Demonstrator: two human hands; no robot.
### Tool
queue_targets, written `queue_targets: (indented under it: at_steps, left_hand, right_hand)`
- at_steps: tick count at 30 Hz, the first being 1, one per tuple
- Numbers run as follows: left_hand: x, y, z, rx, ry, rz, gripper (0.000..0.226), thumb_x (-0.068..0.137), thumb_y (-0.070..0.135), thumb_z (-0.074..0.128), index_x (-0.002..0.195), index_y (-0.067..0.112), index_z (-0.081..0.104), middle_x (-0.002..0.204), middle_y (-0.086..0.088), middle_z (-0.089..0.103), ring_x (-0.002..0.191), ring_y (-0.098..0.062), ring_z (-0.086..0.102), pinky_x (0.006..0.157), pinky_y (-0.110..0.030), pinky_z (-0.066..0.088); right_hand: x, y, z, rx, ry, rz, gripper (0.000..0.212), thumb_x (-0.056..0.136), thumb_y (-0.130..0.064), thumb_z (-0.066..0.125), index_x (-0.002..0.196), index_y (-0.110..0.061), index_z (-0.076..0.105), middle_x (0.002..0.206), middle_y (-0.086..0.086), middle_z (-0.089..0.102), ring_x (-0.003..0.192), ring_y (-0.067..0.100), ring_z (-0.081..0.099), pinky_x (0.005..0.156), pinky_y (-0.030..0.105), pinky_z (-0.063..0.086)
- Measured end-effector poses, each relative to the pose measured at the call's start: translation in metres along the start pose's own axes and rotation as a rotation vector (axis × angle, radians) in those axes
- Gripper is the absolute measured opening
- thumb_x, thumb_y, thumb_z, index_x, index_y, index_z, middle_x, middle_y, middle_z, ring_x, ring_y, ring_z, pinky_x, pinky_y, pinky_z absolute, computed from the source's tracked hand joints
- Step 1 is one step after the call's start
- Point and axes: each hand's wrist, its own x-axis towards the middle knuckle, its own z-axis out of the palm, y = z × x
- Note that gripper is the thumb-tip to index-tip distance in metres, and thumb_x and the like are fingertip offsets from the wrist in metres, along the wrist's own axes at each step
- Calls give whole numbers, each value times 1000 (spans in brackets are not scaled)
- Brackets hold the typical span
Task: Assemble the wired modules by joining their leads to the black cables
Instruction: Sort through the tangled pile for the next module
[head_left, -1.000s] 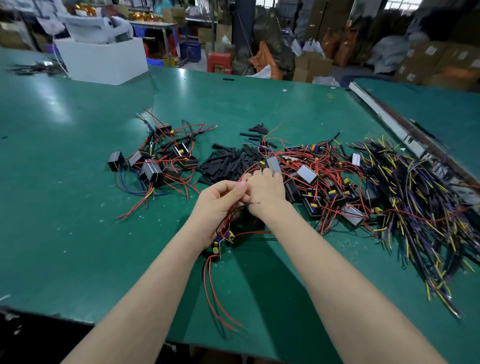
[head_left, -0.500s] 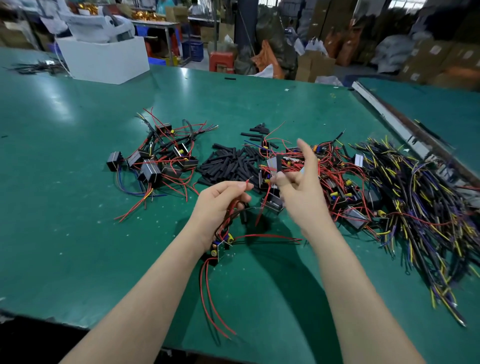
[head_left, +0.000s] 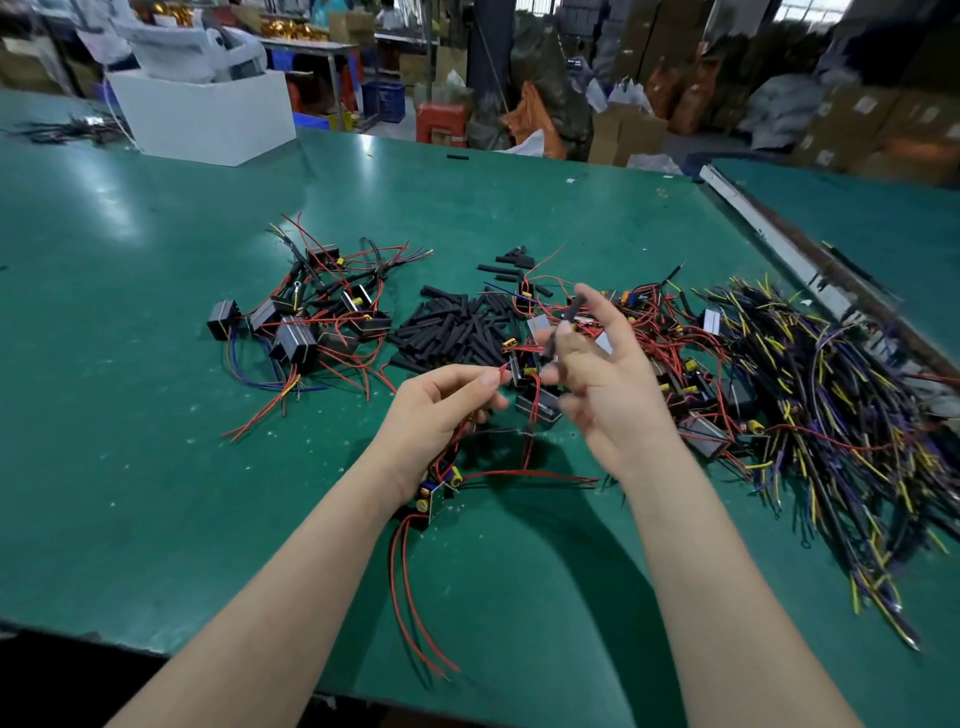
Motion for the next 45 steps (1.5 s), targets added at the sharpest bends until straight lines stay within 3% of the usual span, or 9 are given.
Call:
queue_targets:
  at_steps: [5,11,17,24,30,34,37,41,45]
  left_hand:
    - [0,-1,0,-2,14,29,11,90,18,61,92,12,70,69,6,69,57,-2,54,59,-12,46]
    - [2,-2,1,-21,12,21,9,89,18,61,88,14,69,68,6,69,56,-1,53,60,-12,46]
    - [2,-3,0,-36,4,34,7,89,15,61,88,14,68,67,6,69,58,0,56,60,-11,48]
    - [4,-5,-2,-18,54,77,17,85,12,64,100,15,57,69,3,72,71,-6,67,71,-18,54]
    - [3,-4,-2,37,84,110,30,85,6,64,112,12,52,88,1,65,58,1,62,53,-15,49]
    - [3,-3,-8,-34,14,-12,28,83,25,65,109,19,56,93,-1,69,73,-11,69,65,-22,54]
    - [1,-5,-18,156,-51,4,21,86,9,65,102,22,62,81,2,72,71,-9,66,70,-21,54]
    - [-4,-6,-26,260,-88,68,27,81,1,70,94,24,66,78,5,73,75,-7,66,73,-19,53]
    - [-2,-6,-23,211,-28,74,37,78,6,74,105,23,56,84,-2,74,72,-7,66,72,-21,52]
  right_hand:
    - [-3,13,12,-100,53,-141,25,97,-4,53,106,-25,44,85,2,74,34,12,41,41,17,37]
    - [-2,17,15,-83,69,-195,19,97,-11,55,106,-23,42,88,4,74,35,13,41,43,18,37]
    - [-2,23,14,-278,61,-258,22,96,-13,57,105,-27,42,87,2,75,39,14,45,47,23,43]
    - [-3,34,14,-556,-3,-329,18,97,-25,55,102,-37,43,82,-3,73,47,11,54,62,44,54]
    - [-3,37,13,-608,-37,-270,26,92,-16,62,100,-37,49,82,-7,67,66,8,60,68,37,53]
    - [-2,32,11,-516,34,-227,26,91,-11,61,98,-34,51,83,5,66,59,15,50,61,31,44]
    - [2,30,8,-479,86,-170,24,92,-10,60,97,-32,50,90,11,70,63,17,47,66,35,42]
    - [2,30,8,-498,51,-147,23,93,-11,59,98,-32,50,91,7,72,57,8,48,56,19,45]
    - [2,29,7,-524,52,-193,24,92,-16,61,104,-33,49,92,6,71,62,12,47,69,33,45]
